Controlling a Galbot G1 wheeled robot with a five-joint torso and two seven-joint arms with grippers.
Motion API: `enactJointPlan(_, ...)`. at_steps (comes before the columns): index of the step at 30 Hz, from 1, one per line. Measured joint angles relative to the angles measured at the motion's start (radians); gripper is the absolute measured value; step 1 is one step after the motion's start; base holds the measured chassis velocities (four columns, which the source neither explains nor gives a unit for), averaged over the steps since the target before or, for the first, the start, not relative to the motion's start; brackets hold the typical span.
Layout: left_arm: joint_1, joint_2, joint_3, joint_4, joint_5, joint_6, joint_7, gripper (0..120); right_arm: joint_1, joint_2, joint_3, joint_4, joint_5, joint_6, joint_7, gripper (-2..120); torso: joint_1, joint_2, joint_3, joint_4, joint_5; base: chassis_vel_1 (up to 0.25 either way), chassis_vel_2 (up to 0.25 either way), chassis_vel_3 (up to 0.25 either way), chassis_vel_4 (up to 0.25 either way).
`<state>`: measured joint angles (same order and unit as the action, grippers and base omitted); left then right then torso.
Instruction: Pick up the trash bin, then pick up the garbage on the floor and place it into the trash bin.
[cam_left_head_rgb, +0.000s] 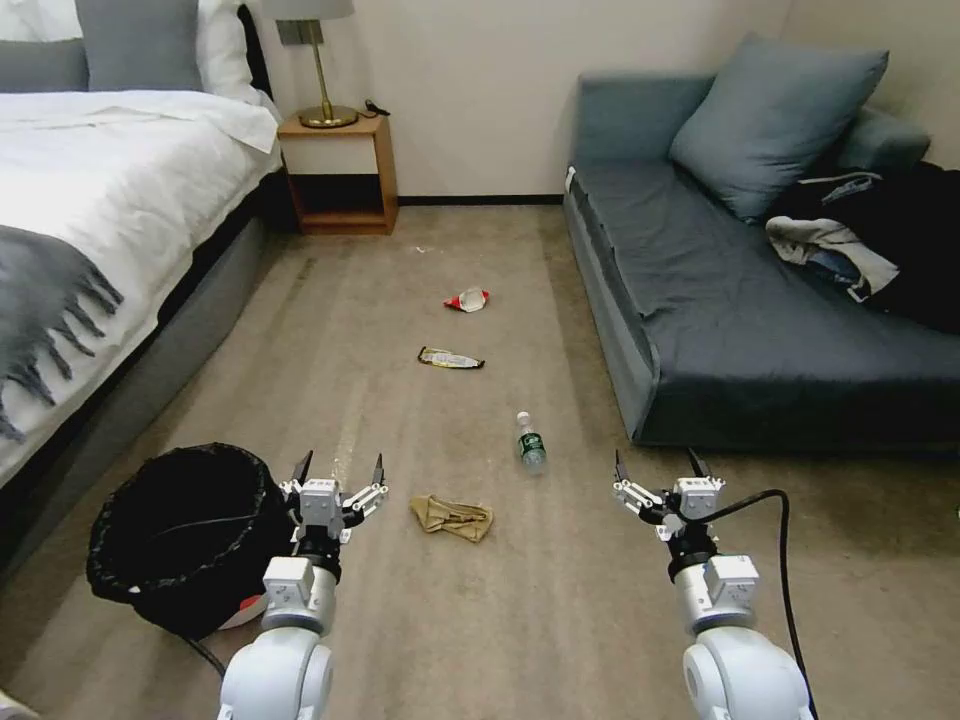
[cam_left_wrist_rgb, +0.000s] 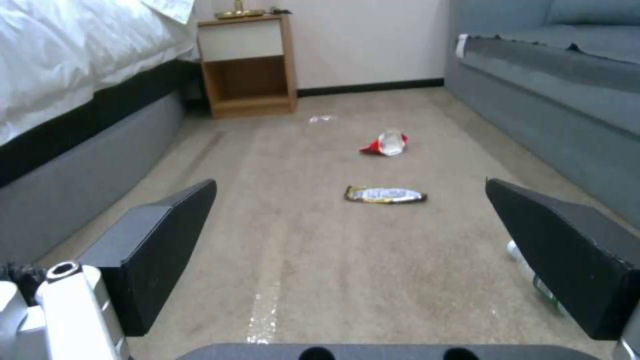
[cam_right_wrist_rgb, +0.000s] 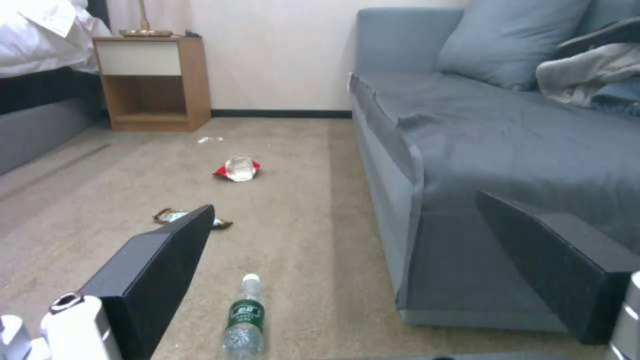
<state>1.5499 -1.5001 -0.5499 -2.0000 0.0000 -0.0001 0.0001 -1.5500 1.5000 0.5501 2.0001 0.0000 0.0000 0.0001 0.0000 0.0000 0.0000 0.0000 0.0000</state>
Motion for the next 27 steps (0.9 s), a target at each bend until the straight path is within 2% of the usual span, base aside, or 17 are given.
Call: enactJointPlan(27,0.0,0.0,0.0,0.0,0.0,0.0,0.0,100,0.0,0.0,0.0,0.0,0.0,0.0,0.0,100,0.0,0.0,0.0,0.0,0.0,0.0,0.0,0.0,0.0)
